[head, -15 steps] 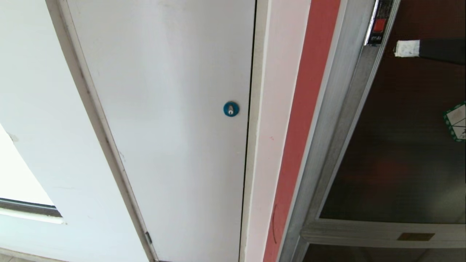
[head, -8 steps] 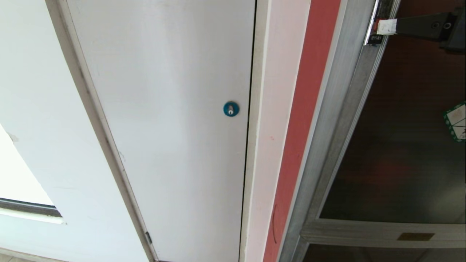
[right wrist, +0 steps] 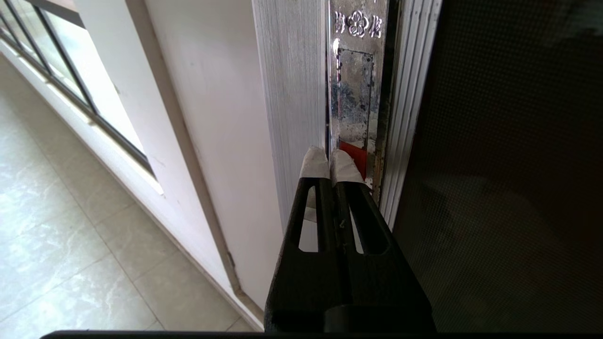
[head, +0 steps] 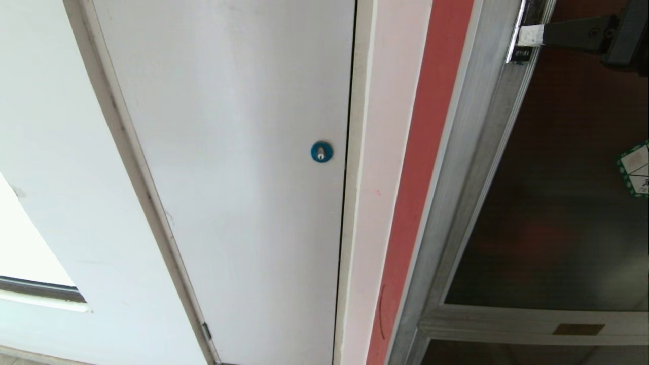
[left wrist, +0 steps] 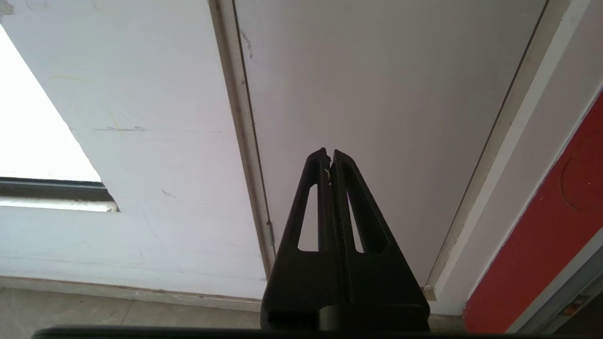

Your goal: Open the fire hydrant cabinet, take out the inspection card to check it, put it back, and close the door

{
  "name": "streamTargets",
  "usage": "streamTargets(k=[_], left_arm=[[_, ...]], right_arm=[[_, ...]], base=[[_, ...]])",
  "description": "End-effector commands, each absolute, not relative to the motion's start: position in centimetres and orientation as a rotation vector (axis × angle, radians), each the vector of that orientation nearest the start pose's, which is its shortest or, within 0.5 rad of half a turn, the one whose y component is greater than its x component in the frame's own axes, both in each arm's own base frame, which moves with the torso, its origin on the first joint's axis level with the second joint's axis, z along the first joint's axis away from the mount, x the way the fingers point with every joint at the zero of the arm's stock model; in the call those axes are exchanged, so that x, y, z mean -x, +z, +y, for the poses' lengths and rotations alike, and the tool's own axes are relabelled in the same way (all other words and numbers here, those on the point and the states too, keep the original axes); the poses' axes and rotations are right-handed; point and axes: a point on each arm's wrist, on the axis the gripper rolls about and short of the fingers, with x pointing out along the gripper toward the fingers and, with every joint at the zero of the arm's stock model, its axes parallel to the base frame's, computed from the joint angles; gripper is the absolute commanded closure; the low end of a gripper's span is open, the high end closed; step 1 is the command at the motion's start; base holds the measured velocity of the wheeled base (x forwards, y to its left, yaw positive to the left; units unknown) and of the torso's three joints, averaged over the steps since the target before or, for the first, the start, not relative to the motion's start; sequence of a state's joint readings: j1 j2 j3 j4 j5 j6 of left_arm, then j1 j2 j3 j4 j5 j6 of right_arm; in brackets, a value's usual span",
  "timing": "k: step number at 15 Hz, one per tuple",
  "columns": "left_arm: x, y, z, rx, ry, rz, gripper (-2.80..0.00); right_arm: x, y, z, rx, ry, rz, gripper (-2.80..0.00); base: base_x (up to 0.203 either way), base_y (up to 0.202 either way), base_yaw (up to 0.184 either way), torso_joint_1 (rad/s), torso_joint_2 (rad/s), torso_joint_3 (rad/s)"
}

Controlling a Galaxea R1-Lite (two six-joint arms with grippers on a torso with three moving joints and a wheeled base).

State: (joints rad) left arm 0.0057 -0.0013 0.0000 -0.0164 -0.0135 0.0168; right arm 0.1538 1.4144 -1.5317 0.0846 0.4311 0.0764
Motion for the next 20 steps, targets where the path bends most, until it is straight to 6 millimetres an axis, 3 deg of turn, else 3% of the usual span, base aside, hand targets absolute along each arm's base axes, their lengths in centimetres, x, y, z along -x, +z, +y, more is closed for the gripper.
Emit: streamTargets(k=[1,6,13,20], left_arm=[[2.2,7.6,0.0,-0.017,-0.008,-0.011,0.00],[2.2,7.5,0.0,-0.017,-0.008,-0.011,0.00],[2.2,7.5,0.0,-0.017,-0.008,-0.011,0.00],[2.2,7.5,0.0,-0.017,-0.008,-0.012,0.00]], right_arm=[[-21.8,39.5,4.3,-0.069,0.576,-0.018,0.00],[-22.4,39.0,4.2,-0.072,0.534,-0.004,0.00],[-21.5,38.2,4.0,-0.076,0.534,0.021,0.00],[-18.4,38.4,4.2,-0.075,0.575,0.006,0.00]], base=[[0.000,0.000,0.000,0.000,0.00,0.000],[0.000,0.000,0.000,0.000,0.00,0.000],[0.000,0.000,0.000,0.000,0.00,0.000],[0.000,0.000,0.000,0.000,0.00,0.000]])
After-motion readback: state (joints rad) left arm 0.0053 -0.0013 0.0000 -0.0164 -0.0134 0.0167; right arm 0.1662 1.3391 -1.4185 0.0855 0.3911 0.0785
